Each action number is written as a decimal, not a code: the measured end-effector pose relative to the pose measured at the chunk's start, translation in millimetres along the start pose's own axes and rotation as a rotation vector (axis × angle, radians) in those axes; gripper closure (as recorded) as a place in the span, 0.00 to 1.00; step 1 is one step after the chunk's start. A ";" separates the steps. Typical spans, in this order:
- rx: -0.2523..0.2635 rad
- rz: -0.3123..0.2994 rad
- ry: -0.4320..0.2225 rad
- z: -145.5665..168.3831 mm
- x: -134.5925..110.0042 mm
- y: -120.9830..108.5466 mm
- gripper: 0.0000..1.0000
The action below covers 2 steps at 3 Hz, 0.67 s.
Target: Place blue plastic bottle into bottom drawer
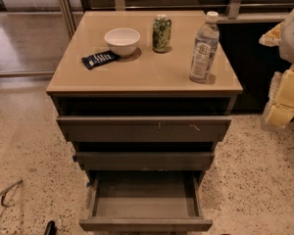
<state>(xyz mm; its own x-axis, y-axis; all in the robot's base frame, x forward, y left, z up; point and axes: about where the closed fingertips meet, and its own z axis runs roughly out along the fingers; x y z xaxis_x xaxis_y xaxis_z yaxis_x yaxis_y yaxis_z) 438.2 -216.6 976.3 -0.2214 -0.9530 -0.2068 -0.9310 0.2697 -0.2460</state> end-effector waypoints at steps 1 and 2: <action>0.000 0.000 0.000 0.0 0.0 0.0 0.00; 0.010 0.031 -0.034 14.6 -9.2 -33.4 0.00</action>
Offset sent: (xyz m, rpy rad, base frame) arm 0.0774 0.0007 -0.0106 0.0768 -0.0175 -0.0557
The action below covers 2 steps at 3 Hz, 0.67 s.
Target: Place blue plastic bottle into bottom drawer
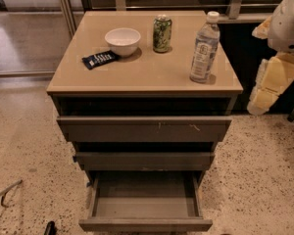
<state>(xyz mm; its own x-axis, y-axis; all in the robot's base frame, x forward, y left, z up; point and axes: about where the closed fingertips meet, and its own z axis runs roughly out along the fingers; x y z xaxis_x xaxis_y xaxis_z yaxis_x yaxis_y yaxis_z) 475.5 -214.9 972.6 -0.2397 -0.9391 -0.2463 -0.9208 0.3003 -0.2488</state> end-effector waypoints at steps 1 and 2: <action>-0.004 0.024 -0.060 23.4 -13.0 -50.9 0.00; 0.026 0.031 -0.102 40.8 -25.7 -100.8 0.00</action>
Offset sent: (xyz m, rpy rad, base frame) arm 0.1617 -0.0026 -0.0108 0.1243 -0.0706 -0.0143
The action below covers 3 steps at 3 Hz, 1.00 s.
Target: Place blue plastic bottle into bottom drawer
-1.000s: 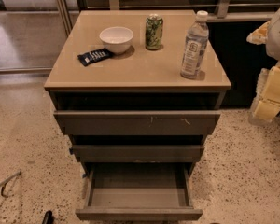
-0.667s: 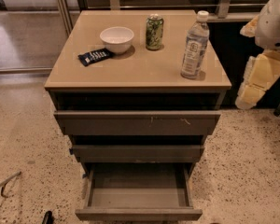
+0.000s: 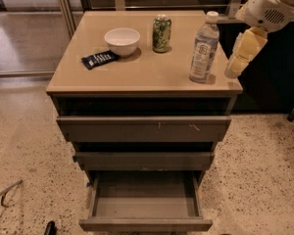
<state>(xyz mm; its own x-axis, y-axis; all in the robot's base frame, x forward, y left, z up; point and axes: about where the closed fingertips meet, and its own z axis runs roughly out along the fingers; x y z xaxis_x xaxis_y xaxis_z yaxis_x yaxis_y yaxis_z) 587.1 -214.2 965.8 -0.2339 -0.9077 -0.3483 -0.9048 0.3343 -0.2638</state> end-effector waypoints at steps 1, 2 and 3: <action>0.000 0.000 0.000 0.1 0.0 -0.1 0.00; 0.009 0.012 0.000 6.4 3.2 -7.7 0.00; 0.030 0.032 -0.013 16.5 6.1 -24.5 0.00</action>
Offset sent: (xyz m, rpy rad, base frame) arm 0.0154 -0.0118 -0.0074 0.0033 -0.0108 -0.0352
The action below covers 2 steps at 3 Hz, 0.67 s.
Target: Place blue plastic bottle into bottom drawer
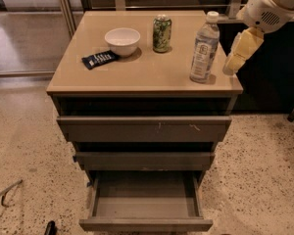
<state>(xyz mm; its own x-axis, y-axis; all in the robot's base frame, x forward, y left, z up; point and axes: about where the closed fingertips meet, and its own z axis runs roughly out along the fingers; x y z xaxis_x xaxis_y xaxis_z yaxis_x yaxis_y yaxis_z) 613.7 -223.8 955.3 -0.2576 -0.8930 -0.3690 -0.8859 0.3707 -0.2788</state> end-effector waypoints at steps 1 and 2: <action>0.017 0.043 -0.063 20.3 0.2 -25.7 0.00; 0.002 0.063 -0.130 39.4 -2.1 -39.5 0.00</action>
Offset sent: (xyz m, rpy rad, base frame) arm 0.0748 -0.0064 -0.0300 0.2229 -0.0480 -0.0167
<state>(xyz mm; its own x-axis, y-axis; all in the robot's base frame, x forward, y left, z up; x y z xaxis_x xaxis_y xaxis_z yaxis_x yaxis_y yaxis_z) 664.5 -226.5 932.2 -0.2604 -0.8276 -0.4973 -0.8688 0.4255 -0.2532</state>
